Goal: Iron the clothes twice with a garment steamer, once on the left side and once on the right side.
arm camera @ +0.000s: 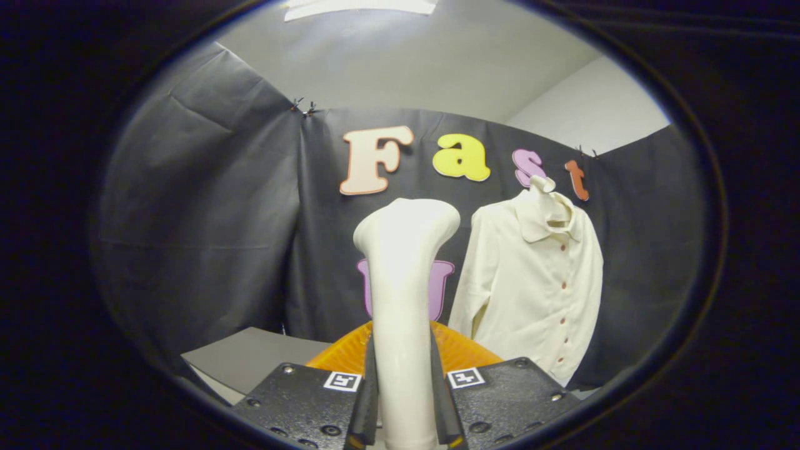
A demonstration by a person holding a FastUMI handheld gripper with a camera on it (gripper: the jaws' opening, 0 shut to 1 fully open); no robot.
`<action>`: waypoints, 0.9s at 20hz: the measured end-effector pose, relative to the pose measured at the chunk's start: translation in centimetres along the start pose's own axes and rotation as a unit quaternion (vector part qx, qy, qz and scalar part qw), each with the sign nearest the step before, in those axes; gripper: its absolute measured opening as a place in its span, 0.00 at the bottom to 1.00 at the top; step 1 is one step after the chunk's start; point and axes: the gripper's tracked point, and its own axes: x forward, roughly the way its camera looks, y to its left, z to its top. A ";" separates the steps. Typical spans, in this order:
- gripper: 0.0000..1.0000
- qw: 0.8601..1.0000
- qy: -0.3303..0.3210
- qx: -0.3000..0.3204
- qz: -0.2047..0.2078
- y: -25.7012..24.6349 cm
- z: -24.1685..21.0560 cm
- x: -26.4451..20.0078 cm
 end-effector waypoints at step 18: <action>0.36 0.994 0.062 -0.030 -0.082 -22.6 -6.8 10.6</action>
